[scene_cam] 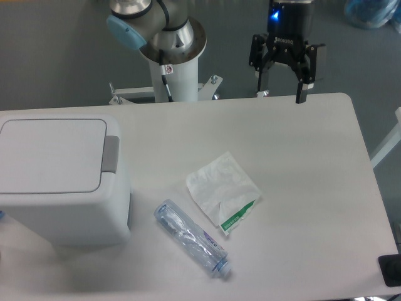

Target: Open the trash can

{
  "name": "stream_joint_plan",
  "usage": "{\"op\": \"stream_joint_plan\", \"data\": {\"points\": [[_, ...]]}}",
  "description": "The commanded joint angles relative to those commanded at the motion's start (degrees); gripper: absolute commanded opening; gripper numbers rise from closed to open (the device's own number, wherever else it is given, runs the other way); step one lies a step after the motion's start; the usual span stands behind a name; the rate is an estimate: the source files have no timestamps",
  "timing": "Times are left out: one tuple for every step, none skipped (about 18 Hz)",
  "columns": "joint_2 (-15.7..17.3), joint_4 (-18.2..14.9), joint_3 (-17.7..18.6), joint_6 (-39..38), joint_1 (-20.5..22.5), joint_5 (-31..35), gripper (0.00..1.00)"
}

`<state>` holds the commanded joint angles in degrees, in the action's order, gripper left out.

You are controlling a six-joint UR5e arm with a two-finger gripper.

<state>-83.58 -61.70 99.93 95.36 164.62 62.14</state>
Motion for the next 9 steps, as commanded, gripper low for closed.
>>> {"op": "stream_joint_plan", "data": {"points": [[0.0, 0.0, 0.1, 0.1, 0.0, 0.0, 1.00], [0.1, 0.0, 0.0, 0.1, 0.0, 0.0, 1.00], [0.1, 0.0, 0.0, 0.0, 0.0, 0.0, 1.00], [0.2, -0.1, 0.0, 0.0, 0.0, 0.0, 1.00], [0.3, -0.1, 0.1, 0.0, 0.0, 0.0, 1.00], [0.4, -0.1, 0.2, 0.0, 0.0, 0.0, 1.00], [0.4, -0.1, 0.2, -0.6, 0.0, 0.0, 1.00], [0.4, -0.1, 0.1, -2.4, 0.0, -0.1, 1.00], [0.5, -0.1, 0.1, -4.5, -0.2, -0.2, 1.00]]}}
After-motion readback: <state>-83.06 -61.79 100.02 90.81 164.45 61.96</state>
